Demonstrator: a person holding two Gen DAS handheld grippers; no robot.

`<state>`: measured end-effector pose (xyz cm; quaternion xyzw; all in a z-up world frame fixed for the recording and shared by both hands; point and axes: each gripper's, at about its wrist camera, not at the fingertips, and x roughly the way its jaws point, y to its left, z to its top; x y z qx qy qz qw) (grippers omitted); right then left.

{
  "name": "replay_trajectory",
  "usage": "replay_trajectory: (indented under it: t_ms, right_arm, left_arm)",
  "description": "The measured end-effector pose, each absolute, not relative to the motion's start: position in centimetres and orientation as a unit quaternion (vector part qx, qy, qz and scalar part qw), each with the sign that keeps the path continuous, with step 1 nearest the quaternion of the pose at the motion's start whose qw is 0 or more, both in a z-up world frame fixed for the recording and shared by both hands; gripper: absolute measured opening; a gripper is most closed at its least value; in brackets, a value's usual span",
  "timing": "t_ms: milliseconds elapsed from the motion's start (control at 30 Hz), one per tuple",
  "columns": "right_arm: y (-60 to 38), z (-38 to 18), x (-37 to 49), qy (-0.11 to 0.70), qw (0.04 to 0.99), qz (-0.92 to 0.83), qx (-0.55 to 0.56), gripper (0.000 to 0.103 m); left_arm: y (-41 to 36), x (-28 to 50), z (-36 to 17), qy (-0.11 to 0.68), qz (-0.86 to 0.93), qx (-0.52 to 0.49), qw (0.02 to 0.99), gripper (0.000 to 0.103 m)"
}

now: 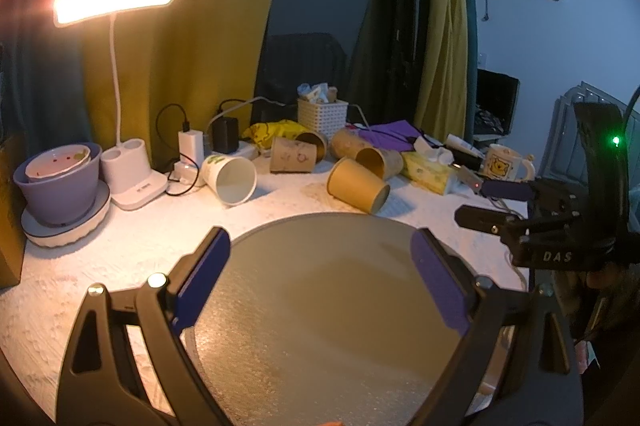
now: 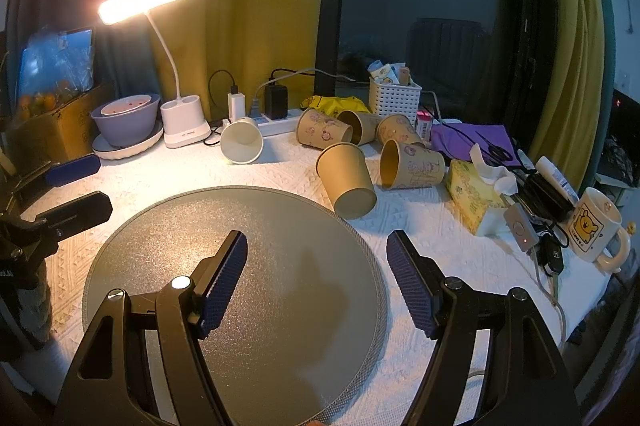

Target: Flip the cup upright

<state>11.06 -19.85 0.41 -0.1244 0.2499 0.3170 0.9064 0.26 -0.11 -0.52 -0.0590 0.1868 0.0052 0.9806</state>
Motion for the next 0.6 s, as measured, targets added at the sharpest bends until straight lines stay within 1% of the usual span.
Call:
replay_trajectory:
  t_ms: [600]
  right_arm:
    - [-19.96, 0.55, 11.17, 0.25, 0.906, 0.317, -0.124, 0.075]
  left_arm:
    - [-0.13, 0.28, -0.54, 0.187, 0.006, -0.06, 0.98, 0.093]
